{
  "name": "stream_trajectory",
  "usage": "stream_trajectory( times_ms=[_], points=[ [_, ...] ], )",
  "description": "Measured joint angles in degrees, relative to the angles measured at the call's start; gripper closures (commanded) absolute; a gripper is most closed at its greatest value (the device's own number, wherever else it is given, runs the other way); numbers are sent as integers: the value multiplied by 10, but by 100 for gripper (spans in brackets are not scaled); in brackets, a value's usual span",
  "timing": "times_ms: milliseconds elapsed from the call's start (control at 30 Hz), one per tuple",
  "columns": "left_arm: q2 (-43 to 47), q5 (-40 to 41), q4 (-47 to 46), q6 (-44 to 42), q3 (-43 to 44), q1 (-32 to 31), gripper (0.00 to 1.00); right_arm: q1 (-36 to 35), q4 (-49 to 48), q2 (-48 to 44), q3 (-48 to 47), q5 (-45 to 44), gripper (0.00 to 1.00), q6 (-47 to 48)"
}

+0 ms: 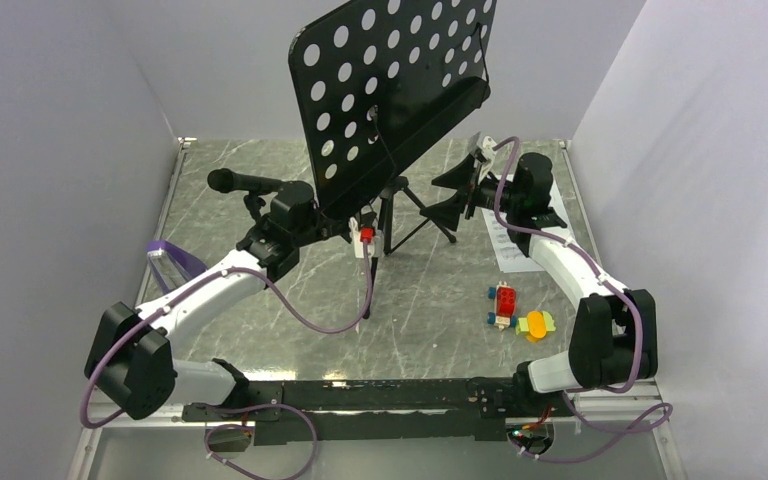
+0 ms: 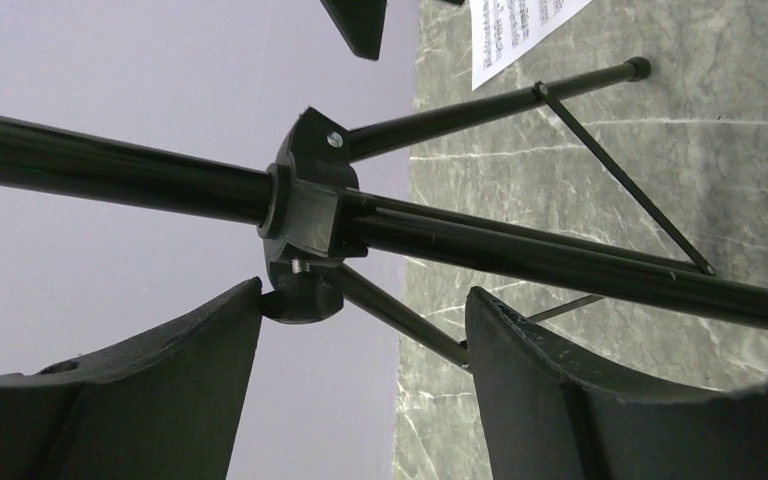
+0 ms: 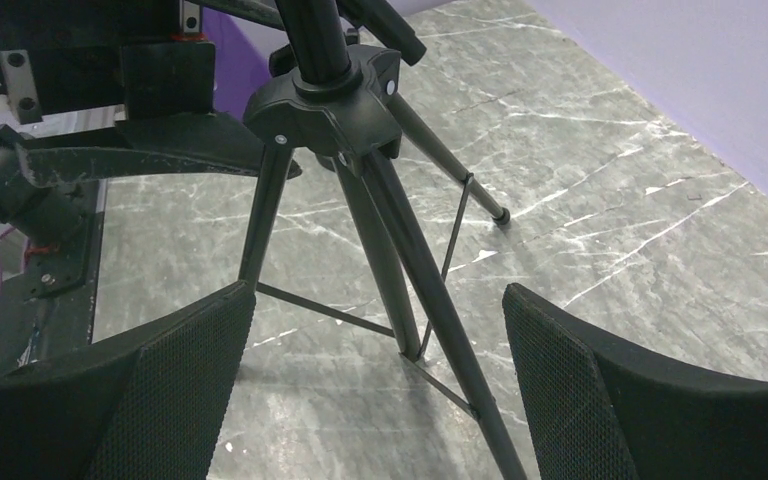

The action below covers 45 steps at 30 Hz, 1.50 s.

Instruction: Pack up the instrument practice props

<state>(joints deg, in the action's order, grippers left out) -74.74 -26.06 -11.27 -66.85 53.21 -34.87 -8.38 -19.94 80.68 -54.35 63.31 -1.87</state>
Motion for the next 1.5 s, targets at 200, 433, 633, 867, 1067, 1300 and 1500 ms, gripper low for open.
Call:
stream_trajectory(
  times_ms=[200,433,633,867,1067,1300,1500],
  points=[
    [-21,17,4,-18,7,5,28,0,9,0,-1,-2,4,4],
    [-21,23,0,-13,3,4,25,0,18,-4,-1,-7,3,6],
    [-20,49,34,125,-13,16,26,0,19,-9,-1,-14,4,15],
    [9,49,123,229,-82,35,24,0,-20,-10,-1,7,3,-25],
    [53,28,144,266,-85,34,24,0,-172,14,-10,25,2,-168],
    [55,-10,141,330,-61,31,25,-30,-326,81,-32,20,0,-328],
    [42,-43,146,332,-42,28,26,-75,-366,114,-75,11,0,-380]
  ],
)
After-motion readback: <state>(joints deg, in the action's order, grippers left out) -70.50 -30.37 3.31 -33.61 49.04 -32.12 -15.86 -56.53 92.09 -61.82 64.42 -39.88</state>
